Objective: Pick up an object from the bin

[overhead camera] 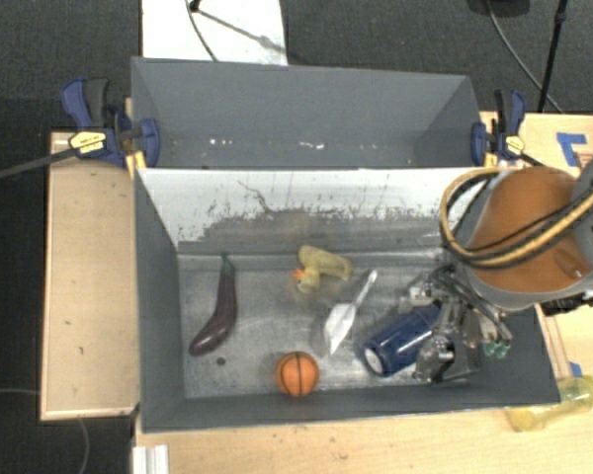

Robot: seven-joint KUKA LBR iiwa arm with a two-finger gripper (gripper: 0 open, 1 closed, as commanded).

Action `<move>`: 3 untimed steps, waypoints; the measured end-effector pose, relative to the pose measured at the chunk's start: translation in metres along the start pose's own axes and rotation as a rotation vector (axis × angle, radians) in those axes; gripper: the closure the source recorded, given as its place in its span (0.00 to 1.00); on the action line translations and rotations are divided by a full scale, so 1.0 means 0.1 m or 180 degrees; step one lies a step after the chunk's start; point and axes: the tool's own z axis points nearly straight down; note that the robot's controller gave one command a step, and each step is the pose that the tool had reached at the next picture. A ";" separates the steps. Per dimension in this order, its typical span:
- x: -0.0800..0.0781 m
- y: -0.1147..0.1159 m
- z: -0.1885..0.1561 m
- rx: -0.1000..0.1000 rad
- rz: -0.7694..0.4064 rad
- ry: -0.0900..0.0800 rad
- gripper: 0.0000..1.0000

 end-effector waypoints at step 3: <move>-0.14 -0.20 0.70 -0.0024 0.0182 0.0020 1.00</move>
Offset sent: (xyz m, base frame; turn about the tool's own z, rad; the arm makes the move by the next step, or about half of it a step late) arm 0.0103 -0.0247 -0.0793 0.0708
